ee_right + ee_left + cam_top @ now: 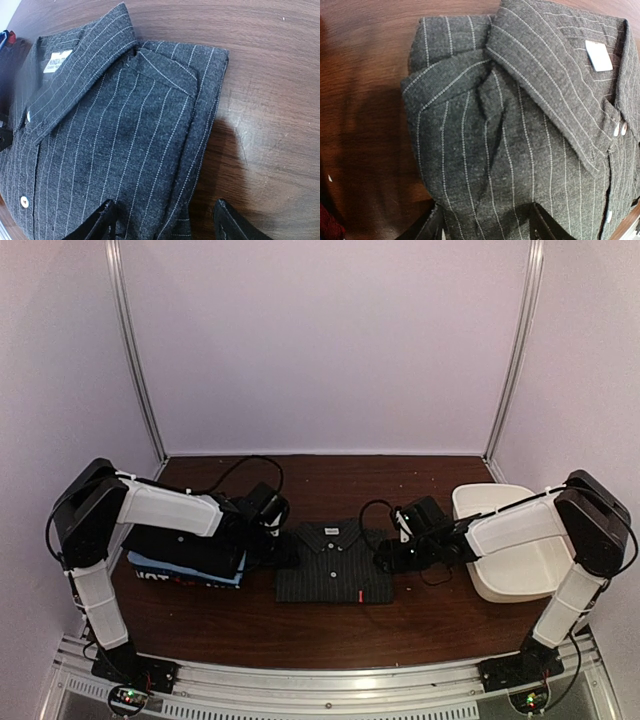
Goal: Fold and stack the long sleeve shirts
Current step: Pick up the square-folded shirt from the center of the board.
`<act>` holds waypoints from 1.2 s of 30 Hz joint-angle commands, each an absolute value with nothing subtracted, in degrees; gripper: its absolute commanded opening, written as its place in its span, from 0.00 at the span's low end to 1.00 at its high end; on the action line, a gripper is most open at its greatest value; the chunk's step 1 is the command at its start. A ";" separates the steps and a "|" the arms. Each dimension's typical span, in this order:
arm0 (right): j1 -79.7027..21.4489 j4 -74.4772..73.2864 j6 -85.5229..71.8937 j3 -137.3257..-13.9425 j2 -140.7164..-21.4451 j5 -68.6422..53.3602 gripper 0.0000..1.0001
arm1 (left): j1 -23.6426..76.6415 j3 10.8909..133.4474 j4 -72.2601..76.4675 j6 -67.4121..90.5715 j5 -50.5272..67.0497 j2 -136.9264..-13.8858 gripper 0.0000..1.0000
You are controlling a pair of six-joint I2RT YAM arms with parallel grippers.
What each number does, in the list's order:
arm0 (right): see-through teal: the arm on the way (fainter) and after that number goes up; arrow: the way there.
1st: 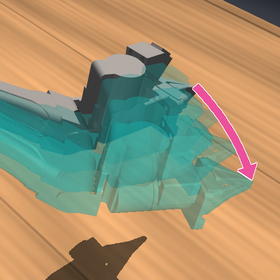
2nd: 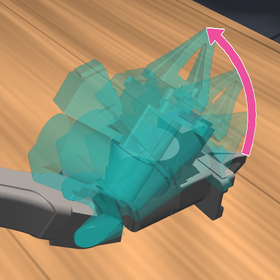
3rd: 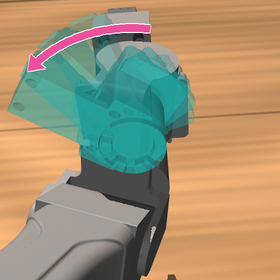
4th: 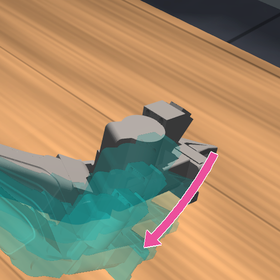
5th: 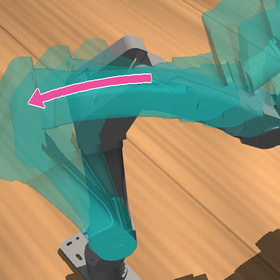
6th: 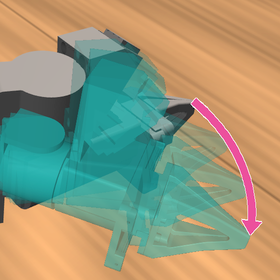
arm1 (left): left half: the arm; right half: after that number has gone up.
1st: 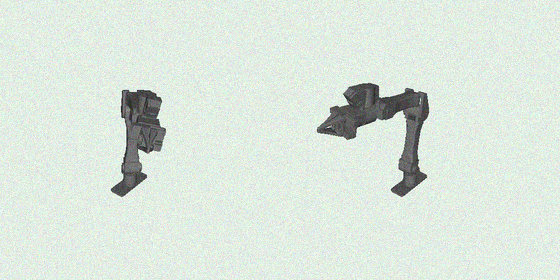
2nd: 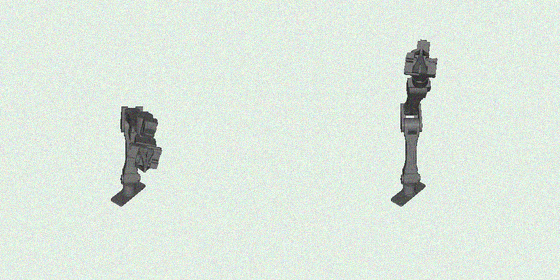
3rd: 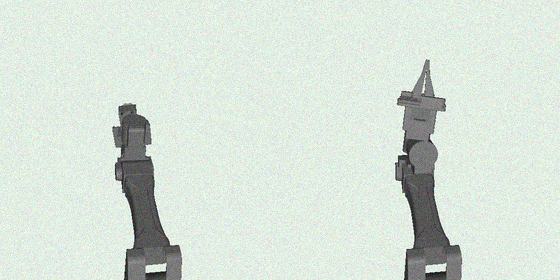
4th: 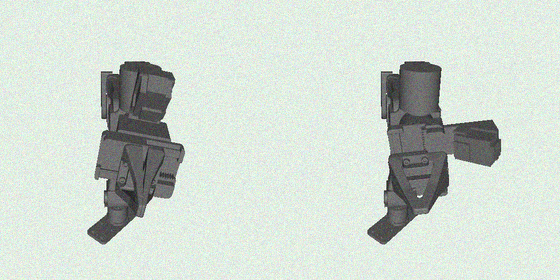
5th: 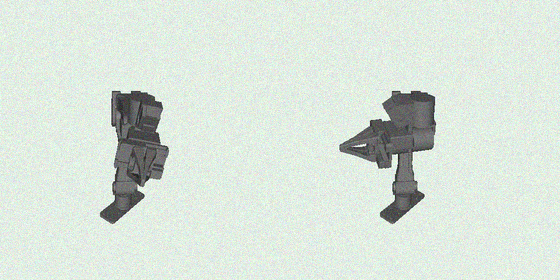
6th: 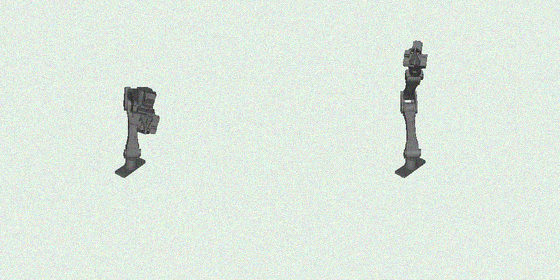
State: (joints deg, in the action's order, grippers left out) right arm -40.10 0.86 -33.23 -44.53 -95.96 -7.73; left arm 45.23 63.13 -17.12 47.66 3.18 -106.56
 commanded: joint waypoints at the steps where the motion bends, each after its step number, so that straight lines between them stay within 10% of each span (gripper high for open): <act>1: -39.96 -0.91 -32.76 -45.40 -97.04 -7.20 0.67 | 45.09 63.51 -19.71 46.57 -1.00 -106.09 0.61; 12: -40.15 -1.51 -32.83 -44.82 -97.16 -6.81 0.66 | 44.81 62.15 -17.10 46.24 2.43 -106.47 0.64; 21: -41.73 -0.80 -33.56 -46.23 -99.51 -8.31 0.60 | 45.26 62.00 -12.90 48.51 8.81 -109.24 0.38; 27: -41.85 1.79 -34.79 -46.19 -99.75 -11.51 0.34 | 45.35 63.43 -13.05 48.58 9.50 -108.96 0.00; 31: -41.92 0.42 -34.88 -47.20 -97.66 -11.38 0.05 | 45.35 65.41 -15.46 47.90 7.99 -107.34 0.00; 36: -41.86 -1.47 -35.60 -48.74 -92.34 -12.24 0.00 | 45.35 68.46 -19.63 46.59 6.81 -104.01 0.00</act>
